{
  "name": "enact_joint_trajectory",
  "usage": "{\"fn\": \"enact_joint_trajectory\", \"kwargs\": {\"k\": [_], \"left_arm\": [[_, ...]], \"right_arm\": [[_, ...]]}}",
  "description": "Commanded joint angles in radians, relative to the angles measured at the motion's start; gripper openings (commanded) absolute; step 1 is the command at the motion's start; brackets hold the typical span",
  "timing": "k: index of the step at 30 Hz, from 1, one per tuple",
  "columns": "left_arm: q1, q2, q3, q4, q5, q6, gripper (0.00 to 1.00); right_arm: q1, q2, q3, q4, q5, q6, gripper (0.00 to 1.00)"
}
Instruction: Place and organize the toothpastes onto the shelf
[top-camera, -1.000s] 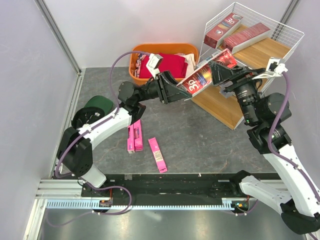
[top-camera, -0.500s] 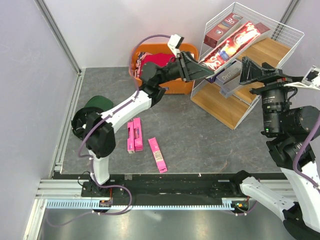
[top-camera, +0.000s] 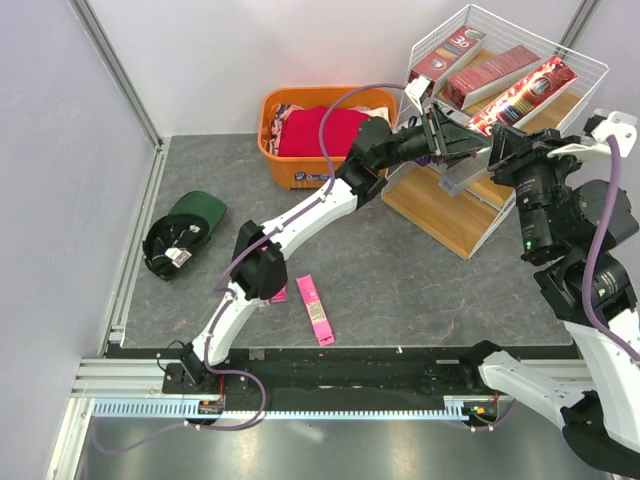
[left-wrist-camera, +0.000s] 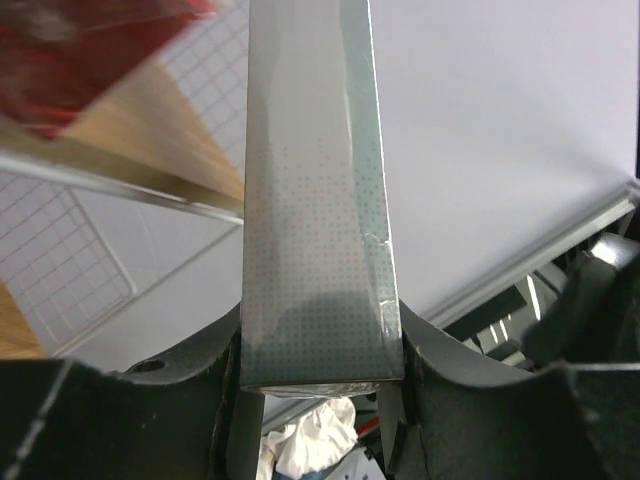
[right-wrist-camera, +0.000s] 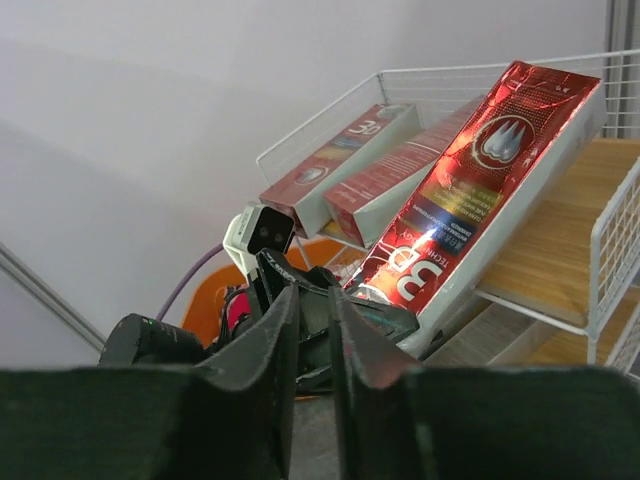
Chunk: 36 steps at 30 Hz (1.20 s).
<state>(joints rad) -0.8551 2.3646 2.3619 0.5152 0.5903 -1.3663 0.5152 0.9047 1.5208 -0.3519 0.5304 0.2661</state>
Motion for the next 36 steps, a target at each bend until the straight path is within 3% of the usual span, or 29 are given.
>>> {"fn": "enact_joint_trajectory", "kwargs": {"k": [1,6,24,36], "left_arm": [[-0.015,0.021,0.099,-0.024,-0.139,-0.050,0.25],[-0.024,0.050,0.137,-0.027,-0.199,-0.066,0.35],[-0.036,0.016,0.137,-0.026,-0.202,-0.034,0.95],[-0.035,-0.132,-0.078,0.068,-0.178,0.010,1.00]], "right_arm": [[-0.001,0.010,0.029,-0.082,0.066,-0.019,0.14],[-0.001,0.037,0.027,-0.113,0.075,-0.027,0.01],[-0.027,0.137,-0.027,-0.064,0.123,-0.048,0.00],[-0.139,0.227,-0.034,0.013,0.060,-0.025,0.00]]}}
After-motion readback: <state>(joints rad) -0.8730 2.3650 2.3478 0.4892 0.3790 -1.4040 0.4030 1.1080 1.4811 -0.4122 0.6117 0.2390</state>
